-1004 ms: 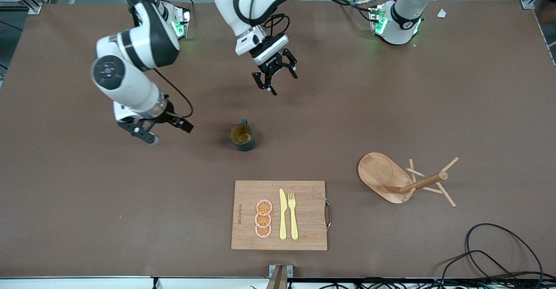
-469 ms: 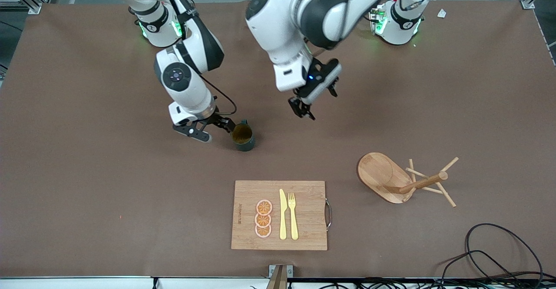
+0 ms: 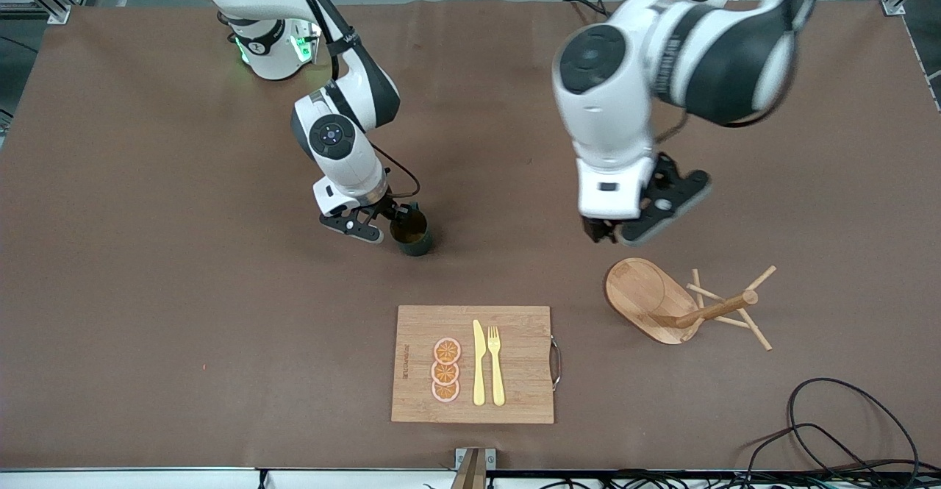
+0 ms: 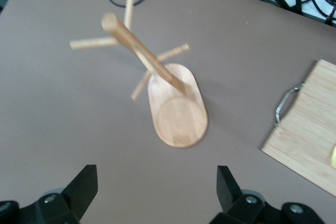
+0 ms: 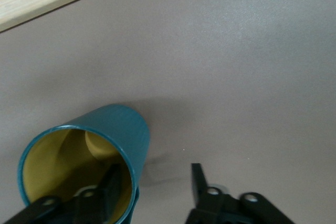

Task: Transfer cup from left to right arm and place
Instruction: 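Grasp the mug rim with the right gripper while the left gripper withdraws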

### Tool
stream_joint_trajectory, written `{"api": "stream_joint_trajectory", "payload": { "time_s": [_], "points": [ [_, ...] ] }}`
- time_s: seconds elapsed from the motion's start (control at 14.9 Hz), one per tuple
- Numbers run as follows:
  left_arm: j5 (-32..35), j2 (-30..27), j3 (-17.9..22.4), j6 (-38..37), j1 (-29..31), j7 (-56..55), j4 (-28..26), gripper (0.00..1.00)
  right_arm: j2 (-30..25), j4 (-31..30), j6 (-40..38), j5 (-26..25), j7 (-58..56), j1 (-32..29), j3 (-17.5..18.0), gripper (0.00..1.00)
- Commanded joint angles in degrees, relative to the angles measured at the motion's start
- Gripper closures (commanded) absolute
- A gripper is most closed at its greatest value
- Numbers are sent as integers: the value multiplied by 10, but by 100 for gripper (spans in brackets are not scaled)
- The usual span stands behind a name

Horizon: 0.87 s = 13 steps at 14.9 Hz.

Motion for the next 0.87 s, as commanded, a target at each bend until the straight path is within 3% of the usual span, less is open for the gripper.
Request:
{"api": "stream_joint_trajectory", "payload": {
  "time_s": [0.0, 0.33, 0.6, 0.67, 0.8],
  "points": [
    [-29, -23, -6, 2, 56, 103, -3, 0, 2, 7, -1, 4, -1, 7, -5, 99],
    [-123, -49, -6, 34, 172, 299, -4, 0, 2, 15, -5, 2, -157, -1, -6, 100],
    [-174, -80, -4, 33, 236, 401, -5, 0, -34, 17, -76, -1, -394, -57, -11, 100],
    [-196, -105, 6, 33, 240, 429, -8, 0, -46, 15, -86, -1, -453, -78, -11, 100],
    [-256, -141, 70, 32, 227, 488, -24, 0, -64, 12, -116, -8, -568, -123, -11, 100]
  ]
}}
